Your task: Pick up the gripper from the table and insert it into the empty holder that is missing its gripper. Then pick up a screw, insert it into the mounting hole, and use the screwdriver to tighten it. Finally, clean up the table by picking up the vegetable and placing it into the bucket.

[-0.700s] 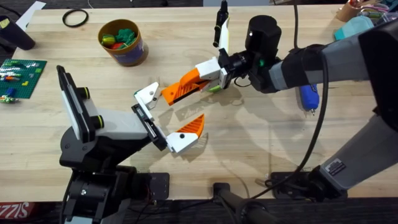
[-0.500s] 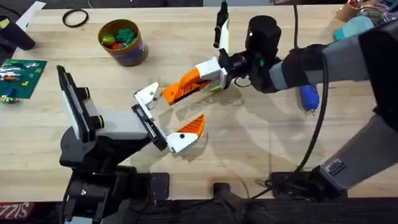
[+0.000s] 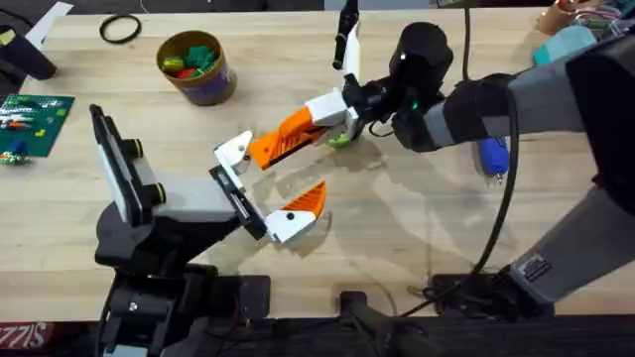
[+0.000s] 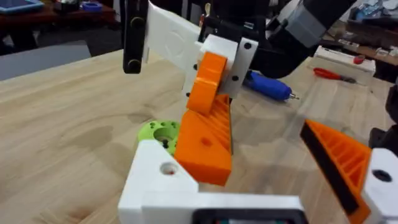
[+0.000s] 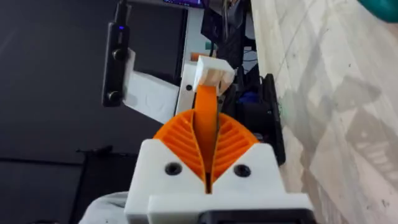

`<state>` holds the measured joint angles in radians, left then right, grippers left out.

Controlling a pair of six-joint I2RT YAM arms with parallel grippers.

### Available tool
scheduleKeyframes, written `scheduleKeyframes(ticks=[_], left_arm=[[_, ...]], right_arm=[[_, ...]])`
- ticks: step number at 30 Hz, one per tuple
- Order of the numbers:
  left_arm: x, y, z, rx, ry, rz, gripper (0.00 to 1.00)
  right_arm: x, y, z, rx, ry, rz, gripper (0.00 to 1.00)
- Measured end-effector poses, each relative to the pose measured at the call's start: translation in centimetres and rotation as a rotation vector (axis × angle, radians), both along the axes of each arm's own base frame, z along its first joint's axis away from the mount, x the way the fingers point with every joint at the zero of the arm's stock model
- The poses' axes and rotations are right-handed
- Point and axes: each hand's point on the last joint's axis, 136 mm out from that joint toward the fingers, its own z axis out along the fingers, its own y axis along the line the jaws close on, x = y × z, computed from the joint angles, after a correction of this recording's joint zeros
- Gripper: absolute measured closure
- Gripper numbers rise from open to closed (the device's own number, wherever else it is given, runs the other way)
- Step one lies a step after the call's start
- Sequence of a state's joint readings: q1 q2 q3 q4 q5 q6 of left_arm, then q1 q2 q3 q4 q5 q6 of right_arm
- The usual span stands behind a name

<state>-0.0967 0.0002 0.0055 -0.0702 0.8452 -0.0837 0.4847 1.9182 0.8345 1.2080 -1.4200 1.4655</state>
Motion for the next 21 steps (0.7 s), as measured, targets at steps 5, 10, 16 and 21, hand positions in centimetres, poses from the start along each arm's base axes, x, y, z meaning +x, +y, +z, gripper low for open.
scheduleKeyframes(ticks=[5,10,16,21], left_arm=[[0.0,0.0,0.0,0.000,0.000,0.001,0.015],[0.1,0.0,0.0,0.000,0.000,0.004,0.015],[0.0,0.0,0.0,-0.003,0.004,0.002,0.014],[0.0,0.0,0.0,-0.008,0.012,0.003,0.014]], right_arm=[[0.1,0.0,0.0,-0.009,0.024,-0.006,0.988],[0.3,0.1,-0.1,-0.017,0.043,-0.015,0.988],[0.6,0.2,-0.9,-0.051,0.101,-0.038,0.988],[0.7,0.3,-1.2,-0.053,0.097,-0.044,0.988]])
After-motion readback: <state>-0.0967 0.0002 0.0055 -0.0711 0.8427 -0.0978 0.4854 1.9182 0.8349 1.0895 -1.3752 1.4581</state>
